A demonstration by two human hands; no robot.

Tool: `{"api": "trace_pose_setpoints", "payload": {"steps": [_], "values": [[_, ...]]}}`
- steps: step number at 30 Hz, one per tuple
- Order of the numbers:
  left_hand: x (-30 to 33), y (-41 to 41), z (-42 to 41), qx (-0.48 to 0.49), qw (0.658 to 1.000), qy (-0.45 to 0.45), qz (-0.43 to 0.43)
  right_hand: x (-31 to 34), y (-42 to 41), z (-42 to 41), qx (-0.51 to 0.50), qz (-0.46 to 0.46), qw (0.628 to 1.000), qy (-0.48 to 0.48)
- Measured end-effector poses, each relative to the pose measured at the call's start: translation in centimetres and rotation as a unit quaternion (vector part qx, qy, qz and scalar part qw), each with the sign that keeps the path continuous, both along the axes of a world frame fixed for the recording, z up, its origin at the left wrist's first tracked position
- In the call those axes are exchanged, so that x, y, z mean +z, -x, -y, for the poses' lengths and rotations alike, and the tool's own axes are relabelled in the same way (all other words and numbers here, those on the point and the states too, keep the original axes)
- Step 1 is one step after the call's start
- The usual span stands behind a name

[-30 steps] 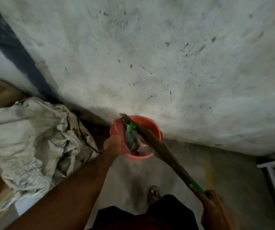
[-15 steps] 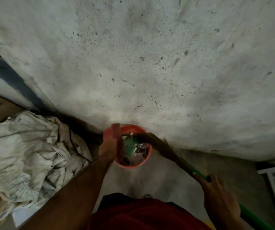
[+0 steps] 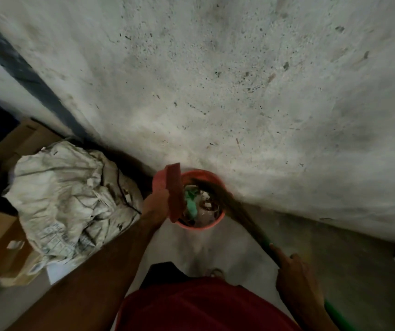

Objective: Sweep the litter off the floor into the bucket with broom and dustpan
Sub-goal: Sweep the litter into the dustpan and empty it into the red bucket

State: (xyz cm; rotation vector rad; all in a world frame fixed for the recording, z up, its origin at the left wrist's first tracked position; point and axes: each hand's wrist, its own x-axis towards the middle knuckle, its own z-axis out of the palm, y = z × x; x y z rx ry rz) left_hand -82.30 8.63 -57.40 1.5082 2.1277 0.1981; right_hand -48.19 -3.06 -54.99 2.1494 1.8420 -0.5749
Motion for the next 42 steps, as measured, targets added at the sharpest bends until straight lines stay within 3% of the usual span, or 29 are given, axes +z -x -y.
{"api": "trace_pose_setpoints", "payload": {"steps": [2, 11, 17, 21, 25, 29, 34, 42], "values": [[0.5, 0.2, 0.1, -0.026, 0.998, 0.025, -0.049, -0.6, -0.2, 0.3, 0.003, -0.017, 1.000, -0.006], [-5.1, 5.8, -1.6, -0.026, 0.997, 0.045, -0.060, -1.3, 0.5, 1.6, -0.033, -0.035, 0.999, -0.002], [-0.4, 7.0, -1.7, -0.056, 0.994, 0.040, -0.083, -0.8, 1.4, 1.4, -0.070, -0.029, 0.997, 0.019], [1.1, 9.2, -2.0, -0.086, 0.989, 0.045, -0.113, 2.8, 2.6, 0.0, -0.054, -0.046, 0.997, 0.009], [3.7, 11.0, -2.7, -0.130, 0.982, 0.010, -0.137, 7.1, 4.1, -2.1, 0.016, 0.084, 0.996, -0.031], [8.6, 10.6, -4.6, -0.172, 0.972, -0.027, -0.161, 10.4, 6.7, -4.9, 0.084, 0.177, 0.973, -0.120], [15.7, 8.2, -6.5, -0.169, 0.973, -0.106, -0.118, 14.3, 9.7, -9.8, 0.168, 0.267, 0.925, -0.210], [24.7, 7.5, -6.9, -0.115, 0.966, -0.225, 0.053, 23.1, 12.5, -12.7, 0.248, 0.338, 0.841, -0.342]]}}
